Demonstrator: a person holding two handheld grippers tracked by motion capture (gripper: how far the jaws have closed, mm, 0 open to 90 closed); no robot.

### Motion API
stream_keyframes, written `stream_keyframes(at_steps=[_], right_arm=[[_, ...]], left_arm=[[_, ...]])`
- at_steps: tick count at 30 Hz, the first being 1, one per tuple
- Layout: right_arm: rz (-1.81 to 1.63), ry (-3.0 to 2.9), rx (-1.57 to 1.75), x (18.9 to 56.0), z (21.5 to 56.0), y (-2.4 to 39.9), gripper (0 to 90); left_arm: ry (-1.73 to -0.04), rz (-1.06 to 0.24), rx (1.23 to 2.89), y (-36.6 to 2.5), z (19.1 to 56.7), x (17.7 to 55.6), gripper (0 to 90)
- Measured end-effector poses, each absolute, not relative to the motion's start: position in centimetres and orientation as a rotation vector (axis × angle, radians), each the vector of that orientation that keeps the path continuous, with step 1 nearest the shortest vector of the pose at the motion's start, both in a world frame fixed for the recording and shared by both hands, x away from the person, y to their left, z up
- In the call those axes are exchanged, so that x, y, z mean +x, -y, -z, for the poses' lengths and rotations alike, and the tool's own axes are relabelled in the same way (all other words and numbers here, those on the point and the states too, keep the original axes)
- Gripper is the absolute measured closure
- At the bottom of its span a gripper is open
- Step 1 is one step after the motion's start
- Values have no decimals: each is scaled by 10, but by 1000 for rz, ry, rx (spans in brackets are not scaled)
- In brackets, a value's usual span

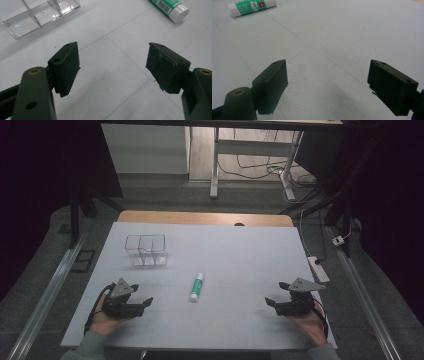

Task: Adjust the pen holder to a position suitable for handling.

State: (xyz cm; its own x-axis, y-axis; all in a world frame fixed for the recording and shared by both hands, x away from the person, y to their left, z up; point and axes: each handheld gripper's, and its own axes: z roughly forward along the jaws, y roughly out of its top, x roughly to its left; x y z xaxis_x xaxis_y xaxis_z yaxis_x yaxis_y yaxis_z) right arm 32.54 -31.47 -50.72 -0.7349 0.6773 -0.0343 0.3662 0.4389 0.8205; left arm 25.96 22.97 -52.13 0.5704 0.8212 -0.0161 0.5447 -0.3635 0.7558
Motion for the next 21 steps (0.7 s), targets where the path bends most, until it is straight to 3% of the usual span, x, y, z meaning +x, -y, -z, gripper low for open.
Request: stream_keyframes(at_steps=[21], right_arm=[[-1220, -2345, 902, 328, 510, 314, 182]], left_arm=[[-1094, -494, 2035, -234, 517, 260, 267]])
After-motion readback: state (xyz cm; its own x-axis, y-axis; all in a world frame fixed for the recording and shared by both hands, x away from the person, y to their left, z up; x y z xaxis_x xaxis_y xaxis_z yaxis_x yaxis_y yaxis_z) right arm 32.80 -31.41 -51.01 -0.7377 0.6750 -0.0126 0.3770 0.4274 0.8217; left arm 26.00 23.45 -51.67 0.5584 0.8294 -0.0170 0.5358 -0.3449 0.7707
